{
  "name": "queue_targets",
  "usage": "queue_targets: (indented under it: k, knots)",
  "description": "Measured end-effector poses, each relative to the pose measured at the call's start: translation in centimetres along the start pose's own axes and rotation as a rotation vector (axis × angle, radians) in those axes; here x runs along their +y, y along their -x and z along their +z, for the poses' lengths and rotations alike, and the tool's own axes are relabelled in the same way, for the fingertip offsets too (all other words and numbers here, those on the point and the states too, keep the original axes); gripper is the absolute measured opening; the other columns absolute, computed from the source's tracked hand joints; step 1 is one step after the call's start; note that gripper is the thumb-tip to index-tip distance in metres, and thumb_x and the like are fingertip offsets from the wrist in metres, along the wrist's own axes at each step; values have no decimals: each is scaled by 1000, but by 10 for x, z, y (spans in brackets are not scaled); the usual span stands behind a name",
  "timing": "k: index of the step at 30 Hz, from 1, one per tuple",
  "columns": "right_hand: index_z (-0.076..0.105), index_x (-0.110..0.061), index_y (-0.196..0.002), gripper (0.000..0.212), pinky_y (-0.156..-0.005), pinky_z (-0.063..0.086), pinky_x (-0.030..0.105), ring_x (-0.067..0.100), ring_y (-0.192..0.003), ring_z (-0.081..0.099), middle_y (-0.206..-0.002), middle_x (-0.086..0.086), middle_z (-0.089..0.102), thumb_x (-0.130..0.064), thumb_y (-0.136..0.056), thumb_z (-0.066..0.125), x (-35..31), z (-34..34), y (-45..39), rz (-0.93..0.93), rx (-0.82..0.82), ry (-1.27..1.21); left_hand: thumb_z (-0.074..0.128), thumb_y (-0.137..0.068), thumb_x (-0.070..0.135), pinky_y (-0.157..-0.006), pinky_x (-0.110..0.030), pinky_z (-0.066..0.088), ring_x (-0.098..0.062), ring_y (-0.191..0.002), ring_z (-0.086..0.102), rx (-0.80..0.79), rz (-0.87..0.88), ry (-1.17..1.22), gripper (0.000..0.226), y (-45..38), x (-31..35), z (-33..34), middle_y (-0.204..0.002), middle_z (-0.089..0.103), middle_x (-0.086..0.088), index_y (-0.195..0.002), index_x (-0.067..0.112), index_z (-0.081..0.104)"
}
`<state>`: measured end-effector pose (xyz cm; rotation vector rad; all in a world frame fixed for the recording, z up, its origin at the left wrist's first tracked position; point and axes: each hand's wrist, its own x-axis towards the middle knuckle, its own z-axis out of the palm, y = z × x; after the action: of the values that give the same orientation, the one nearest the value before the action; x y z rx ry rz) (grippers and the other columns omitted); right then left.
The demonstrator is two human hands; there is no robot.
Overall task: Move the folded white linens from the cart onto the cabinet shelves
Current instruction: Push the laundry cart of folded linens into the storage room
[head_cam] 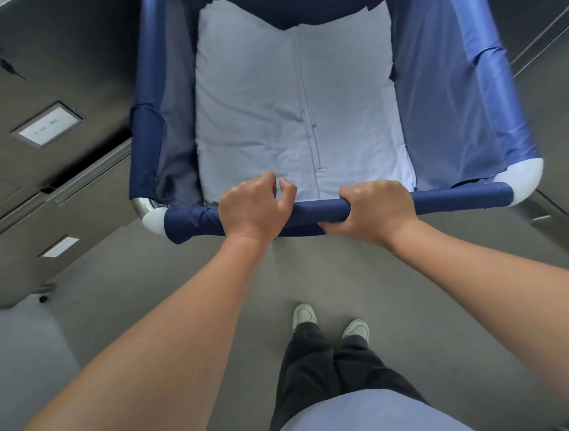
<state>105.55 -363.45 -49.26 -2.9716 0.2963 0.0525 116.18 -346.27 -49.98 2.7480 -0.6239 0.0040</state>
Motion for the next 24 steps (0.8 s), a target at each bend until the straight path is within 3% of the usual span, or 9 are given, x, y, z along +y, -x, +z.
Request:
queue_targets:
  k: [3,8,11,16,18,21,24]
  knots:
    - [36,-22,-55,57,-48,22,23,24,-39,34,-45,-8,32,-55,-60,82,2,4,-2,-29,-5,14,19,-84,48,-52,-31,23,-27,-54,45,14,12,15,51,0,-1,0,-56,47,3,-66,15,53]
    - [40,-23,-57,51,-50,26,25,24,-45,41,-48,-8,38,-59,-66,74,1,3,-3,-5,6,37,18,-83,51,-54,-31,25,-28,-57,49,-43,19,10,50,0,-1,-5,-60,51,3,-69,16,51]
    - [47,-24,-66,46,-54,33,29,23,-57,51,-58,-8,48,-66,-73,62,-1,-5,-6,44,-131,68,31,-90,48,-56,-32,25,-27,-62,50,-117,37,-21,42,0,0,-9,-66,54,3,-75,15,52]
    - [58,-23,-91,55,-66,44,34,20,-79,57,-86,-7,61,-75,-75,57,-2,-32,-12,21,-364,-43,45,-95,37,-59,-34,31,-26,-70,52,-157,-112,169,29,-7,3,-25,-68,57,3,-76,16,52]
    - [59,-24,-107,60,-78,47,35,18,-93,56,-104,-7,59,-77,-80,50,-6,-45,-14,55,-376,-176,41,-99,38,-60,-34,29,-26,-70,52,-168,-131,219,30,-13,11,-39,-68,55,3,-77,17,48]
    - [51,-24,-133,68,-97,44,38,17,-120,50,-134,-4,54,-74,-89,40,-12,-72,-23,56,-331,-300,30,-104,43,-65,-36,32,-26,-78,54,-220,-125,292,33,-29,25,-60,-76,58,2,-94,18,49]
    - [35,-20,-151,76,-110,36,40,18,-140,37,-153,-1,41,-70,-93,38,-14,-110,-34,35,-294,-309,28,-103,51,-73,-36,35,-25,-90,56,-173,-175,372,44,-46,38,-92,-98,63,2,-114,16,51]
